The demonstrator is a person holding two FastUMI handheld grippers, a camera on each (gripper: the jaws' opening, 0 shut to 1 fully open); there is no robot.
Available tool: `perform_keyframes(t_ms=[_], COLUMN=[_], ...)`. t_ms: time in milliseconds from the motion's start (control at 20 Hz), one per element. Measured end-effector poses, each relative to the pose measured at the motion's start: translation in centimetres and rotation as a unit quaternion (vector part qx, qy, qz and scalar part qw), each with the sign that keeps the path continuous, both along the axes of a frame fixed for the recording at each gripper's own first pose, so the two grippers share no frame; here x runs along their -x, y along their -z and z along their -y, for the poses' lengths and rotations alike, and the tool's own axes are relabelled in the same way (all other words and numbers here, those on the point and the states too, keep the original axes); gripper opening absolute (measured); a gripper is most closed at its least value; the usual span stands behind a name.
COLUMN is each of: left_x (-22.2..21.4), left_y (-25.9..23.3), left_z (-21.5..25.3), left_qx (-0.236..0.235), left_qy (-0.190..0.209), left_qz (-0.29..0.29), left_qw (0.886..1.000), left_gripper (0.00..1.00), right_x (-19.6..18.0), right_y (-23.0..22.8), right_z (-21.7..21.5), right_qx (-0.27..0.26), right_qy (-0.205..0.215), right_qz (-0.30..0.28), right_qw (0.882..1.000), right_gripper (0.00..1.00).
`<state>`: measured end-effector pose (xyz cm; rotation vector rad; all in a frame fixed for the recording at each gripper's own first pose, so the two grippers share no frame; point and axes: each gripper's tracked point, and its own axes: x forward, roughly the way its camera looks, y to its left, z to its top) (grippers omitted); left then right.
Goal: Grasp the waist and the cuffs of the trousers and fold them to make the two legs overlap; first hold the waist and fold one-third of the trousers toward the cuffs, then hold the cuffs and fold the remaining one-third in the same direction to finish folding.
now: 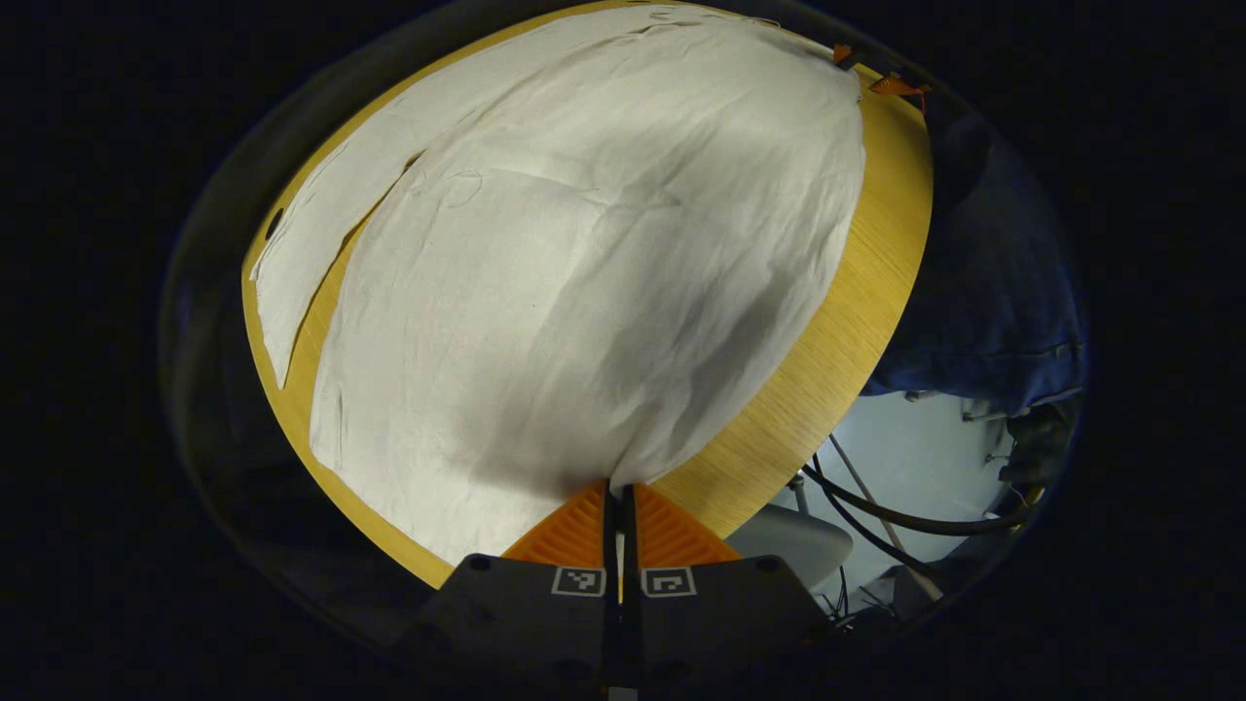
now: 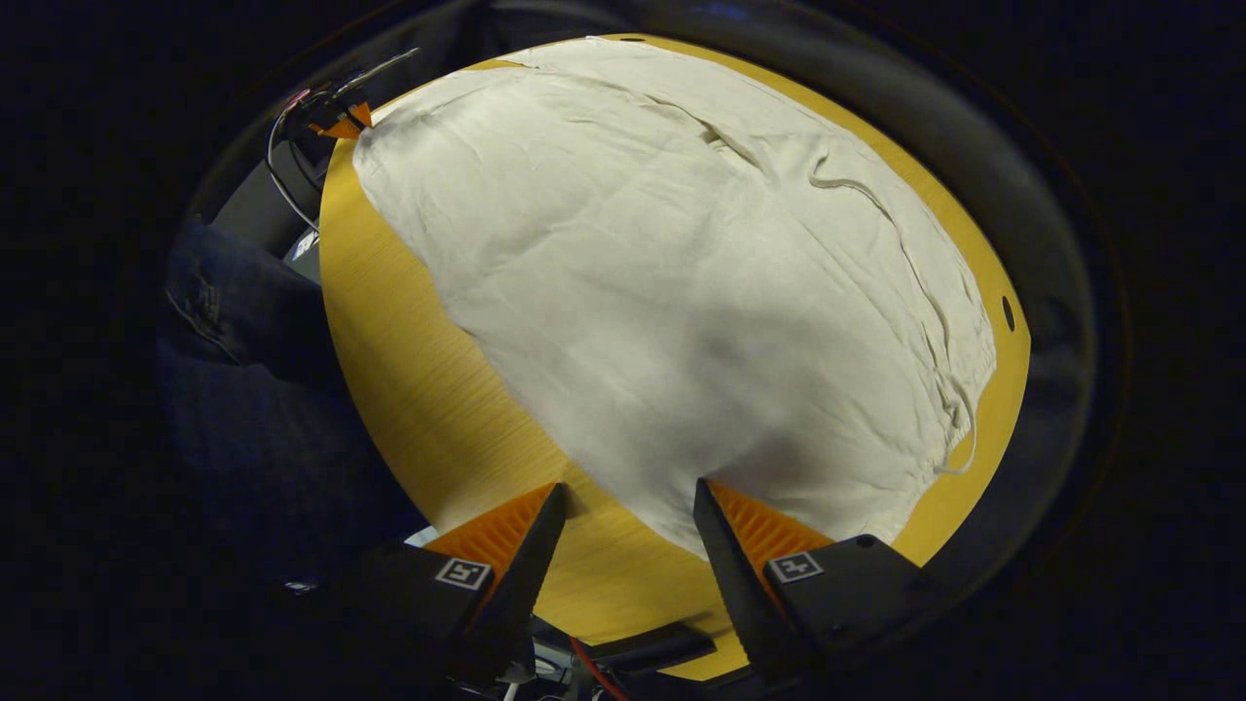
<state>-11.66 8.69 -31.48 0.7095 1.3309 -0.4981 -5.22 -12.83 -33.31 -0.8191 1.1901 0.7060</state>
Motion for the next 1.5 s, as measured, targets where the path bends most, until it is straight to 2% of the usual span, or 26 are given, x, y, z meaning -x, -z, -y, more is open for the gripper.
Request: perform_keyframes(t_ms=[150, 250, 300, 350, 400, 550, 650, 700, 850, 950, 1100, 1200, 1350, 1500], left_x=[0.0, 0.0, 0.0, 0.0, 0.0, 0.0, 0.0, 0.0, -0.1, -0.1, -0.1, -0.5, -2.8, -5.4], left_y=[0.0, 0.0, 0.1, 0.1, 0.0, 0.1, 0.1, 0.1, 0.1, 0.1, 0.1, -0.1, -1.7, -4.2], left_z=[0.0, 0.0, 0.1, 0.1, 0.0, 0.1, 0.0, 0.0, 0.1, 0.1, -0.1, -0.1, 0.0, -0.7], left_qx=[0.0, 0.002, 0.002, 0.001, 0.001, 0.003, 0.003, 0.004, 0.006, 0.007, 0.004, -0.003, 0.01, 0.041], left_qy=[-0.005, -0.01, -0.011, -0.011, -0.011, -0.012, -0.013, -0.014, -0.016, -0.019, -0.037, -0.068, -0.13, -0.22], left_qz=[-0.002, -0.001, -0.001, -0.003, -0.003, -0.005, -0.007, -0.007, -0.005, 0.0, 0.017, 0.044, 0.122, 0.196], left_qw=[1.0, 1.0, 1.0, 1.0, 1.0, 1.0, 1.0, 1.0, 1.0, 1.0, 0.999, 0.997, 0.984, 0.955], left_gripper=[0.0, 0.0, 0.0, 0.0, 0.0, 0.0, 0.0, 0.0, 0.0, 0.0, 0.0, 0.0, 0.0, 0.0], right_x=[-0.7, -1.0, -1.2, -1.4, -1.5, -1.5, -1.3, -1.5, -1.4, -1.5, -1.6, -1.7, -1.9, -3.4], right_y=[0.2, 0.0, -0.2, -0.7, -0.3, -0.4, -1.3, -0.5, -0.5, -0.6, -0.7, -0.9, -2.0, -4.6], right_z=[0.4, 0.5, 0.6, 0.6, 0.7, 0.9, 0.8, 0.9, 1.0, 1.0, 1.1, 1.1, 0.4, -0.6], right_qx=[0.007, 0.01, 0.012, 0.014, 0.016, 0.02, 0.022, 0.021, 0.028, 0.026, 0.018, 0.008, -0.02, -0.063], right_qy=[0.01, 0.019, 0.016, 0.012, 0.007, 0.004, 0.008, 0.006, 0.016, 0.024, 0.057, 0.106, 0.162, 0.211], right_qz=[-0.001, 0.001, 0.003, 0.006, 0.009, 0.015, 0.016, 0.019, 0.028, 0.041, 0.072, 0.095, 0.137, 0.186], right_qw=[1.0, 1.0, 1.0, 1.0, 1.0, 1.0, 1.0, 1.0, 0.999, 0.999, 0.996, 0.99, 0.977, 0.958], right_gripper=[0.79, 0.7, 0.5, 0.39, 0.3, 0.14, 0.13, 0.07, 0.07, 0.04, 0.04, 0.04, 0.04, 0.04])
